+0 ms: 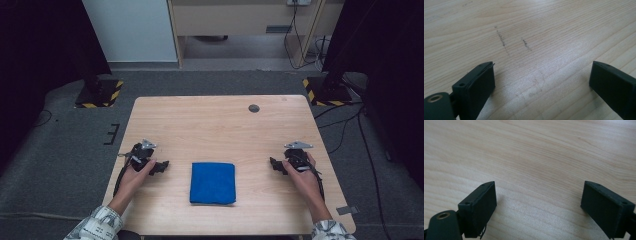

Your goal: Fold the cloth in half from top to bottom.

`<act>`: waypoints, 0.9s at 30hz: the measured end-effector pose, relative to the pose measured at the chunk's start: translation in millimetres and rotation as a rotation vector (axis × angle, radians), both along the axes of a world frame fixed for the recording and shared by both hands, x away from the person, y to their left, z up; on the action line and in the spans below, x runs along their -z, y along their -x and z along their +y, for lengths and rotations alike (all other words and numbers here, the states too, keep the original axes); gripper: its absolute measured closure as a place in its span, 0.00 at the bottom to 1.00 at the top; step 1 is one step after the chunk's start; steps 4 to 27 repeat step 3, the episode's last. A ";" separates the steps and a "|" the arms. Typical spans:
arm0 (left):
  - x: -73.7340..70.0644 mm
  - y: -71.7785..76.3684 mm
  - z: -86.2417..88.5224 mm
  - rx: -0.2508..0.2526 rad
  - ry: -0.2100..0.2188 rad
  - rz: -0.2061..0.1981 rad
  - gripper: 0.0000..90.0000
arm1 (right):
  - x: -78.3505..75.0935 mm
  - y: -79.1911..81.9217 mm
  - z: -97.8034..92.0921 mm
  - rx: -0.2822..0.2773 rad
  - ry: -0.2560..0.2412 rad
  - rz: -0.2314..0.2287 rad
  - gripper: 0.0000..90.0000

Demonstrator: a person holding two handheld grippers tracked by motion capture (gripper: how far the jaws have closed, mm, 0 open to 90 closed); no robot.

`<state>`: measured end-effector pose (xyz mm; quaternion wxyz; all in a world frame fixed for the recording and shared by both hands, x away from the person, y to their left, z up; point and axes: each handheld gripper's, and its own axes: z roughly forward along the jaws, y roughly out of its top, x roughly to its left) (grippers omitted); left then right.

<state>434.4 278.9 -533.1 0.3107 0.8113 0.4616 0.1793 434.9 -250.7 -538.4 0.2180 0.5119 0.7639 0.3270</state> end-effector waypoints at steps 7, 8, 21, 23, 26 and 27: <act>4.3 1.0 1.0 0.003 0.020 -0.035 0.01 | 0.5 -0.6 0.2 0.012 0.001 0.004 0.10; 4.3 1.0 1.0 0.003 0.020 -0.035 0.01 | 0.5 -0.6 0.2 0.012 0.001 0.004 0.10; 4.3 1.0 1.0 0.003 0.020 -0.035 0.01 | 0.5 -0.6 0.2 0.012 0.001 0.004 0.10; 4.3 1.0 1.0 0.003 0.020 -0.035 0.01 | 0.5 -0.6 0.2 0.012 0.001 0.004 0.10; 4.3 1.0 1.0 0.003 0.020 -0.035 0.01 | 0.5 -0.6 0.2 0.012 0.001 0.004 0.10; 4.3 1.0 1.0 0.003 0.020 -0.035 0.01 | 0.5 -0.6 0.2 0.012 0.001 0.004 0.10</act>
